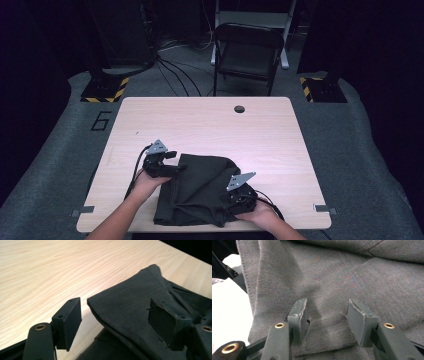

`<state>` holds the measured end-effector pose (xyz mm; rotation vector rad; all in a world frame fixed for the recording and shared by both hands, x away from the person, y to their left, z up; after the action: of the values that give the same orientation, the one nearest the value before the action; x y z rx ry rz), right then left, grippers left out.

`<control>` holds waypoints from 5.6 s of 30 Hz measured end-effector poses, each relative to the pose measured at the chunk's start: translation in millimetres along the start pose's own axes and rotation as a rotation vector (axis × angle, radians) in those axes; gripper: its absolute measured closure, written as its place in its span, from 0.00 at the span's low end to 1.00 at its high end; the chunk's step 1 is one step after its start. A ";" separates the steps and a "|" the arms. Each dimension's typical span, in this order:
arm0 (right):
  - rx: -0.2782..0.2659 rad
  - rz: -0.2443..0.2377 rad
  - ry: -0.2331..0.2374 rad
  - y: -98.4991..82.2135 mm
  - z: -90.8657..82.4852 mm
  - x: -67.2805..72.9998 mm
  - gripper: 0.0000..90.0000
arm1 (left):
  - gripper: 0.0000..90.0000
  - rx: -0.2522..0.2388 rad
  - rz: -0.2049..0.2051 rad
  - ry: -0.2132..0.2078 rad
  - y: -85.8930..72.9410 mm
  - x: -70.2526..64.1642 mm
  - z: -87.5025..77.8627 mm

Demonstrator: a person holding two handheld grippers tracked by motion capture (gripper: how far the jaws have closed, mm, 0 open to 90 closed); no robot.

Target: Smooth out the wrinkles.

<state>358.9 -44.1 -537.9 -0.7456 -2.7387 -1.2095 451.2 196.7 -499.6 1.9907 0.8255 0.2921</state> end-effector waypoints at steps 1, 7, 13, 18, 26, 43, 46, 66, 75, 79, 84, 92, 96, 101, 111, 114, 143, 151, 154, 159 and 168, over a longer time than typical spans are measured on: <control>0.000 -0.004 -0.001 0.0 -0.1 -0.2 0.56 | 0.28 0.002 -0.003 0.000 -0.1 0.5 3.5; -0.004 -0.007 -0.004 0.1 0.2 -0.1 0.55 | 0.24 0.010 -0.038 0.006 -2.4 4.7 19.2; -0.005 -0.008 -0.003 -0.2 0.2 -0.1 0.55 | 0.27 0.005 -0.069 -0.041 -3.3 4.1 24.4; -0.004 -0.014 0.000 -0.3 0.1 -0.3 0.55 | 0.38 -0.017 -0.039 -0.079 0.6 -3.4 20.0; -0.002 0.003 -0.001 0.6 0.3 1.9 0.53 | 0.69 -0.073 0.005 -0.094 9.7 -12.8 3.6; -0.152 0.063 -0.051 15.4 -44.7 -15.0 0.47 | 0.91 -0.150 0.166 -0.189 32.9 -72.2 -23.7; -0.182 0.081 -0.077 14.6 -54.2 -24.6 0.47 | 0.91 -0.146 0.181 -0.201 32.8 -82.9 -23.6; -0.206 0.125 -0.170 46.1 -64.5 -48.8 0.47 | 0.59 -0.093 0.284 -0.313 17.0 -137.5 -34.0; -0.207 0.064 -0.112 78.5 -47.2 -31.6 0.45 | 0.50 -0.126 0.230 -0.238 12.4 -108.7 -55.3; -0.181 0.041 -0.094 77.7 -42.1 -25.5 0.45 | 0.48 -0.102 0.201 -0.177 5.0 -88.0 -55.4; -0.123 0.037 -0.065 63.0 -29.7 -21.4 0.45 | 0.45 -0.068 0.141 -0.121 -10.4 -63.9 -43.7; 0.018 -0.005 -0.046 18.3 -8.4 -8.7 0.46 | 0.38 0.001 0.118 -0.033 -29.9 -41.3 -33.2; 0.033 -0.029 -0.061 10.2 -9.1 -4.2 0.46 | 0.35 0.044 0.115 -0.012 -39.0 -35.2 -30.5; 0.038 -0.032 -0.067 1.6 -13.3 -0.5 0.46 | 0.32 0.080 0.132 0.007 -47.9 -32.7 -27.1; 0.001 -0.019 -0.084 -12.4 -15.1 -3.7 0.45 | 0.28 0.133 0.125 0.008 -61.1 -27.7 -15.1; -0.015 -0.003 -0.084 -13.8 -14.1 -4.2 0.45 | 0.28 0.137 0.127 0.012 -62.0 -27.9 -13.8; -0.013 0.071 -0.143 17.6 -1.9 -50.8 0.44 | 0.26 0.092 0.054 0.112 -39.0 20.8 18.9; -0.024 0.097 -0.161 24.4 1.3 -63.2 0.43 | 0.26 0.112 0.048 0.118 -31.8 31.5 25.2; -0.029 0.096 -0.161 25.6 1.9 -66.0 0.43 | 0.26 0.121 0.053 0.117 -28.1 34.2 28.3; -0.039 0.106 -0.162 27.9 2.7 -72.0 0.43 | 0.27 0.096 0.037 0.112 -27.8 40.2 31.9; -0.051 0.112 -0.160 30.8 3.4 -80.4 0.43 | 0.27 0.092 0.038 0.113 -21.5 49.2 39.9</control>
<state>444.2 -56.6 -538.5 -1.0294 -2.7543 -1.2513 498.7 209.4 -544.9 2.0931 0.8871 0.3980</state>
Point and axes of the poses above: each handheld gripper's, and its own axes: z roughly forward along the jaws, y roughly out of its top, x roughly to its left, the point moved 5 cm from there along z, roughly forward along the jaws, and after that the axes turned 3 degrees about z, right-handed, at the moved point
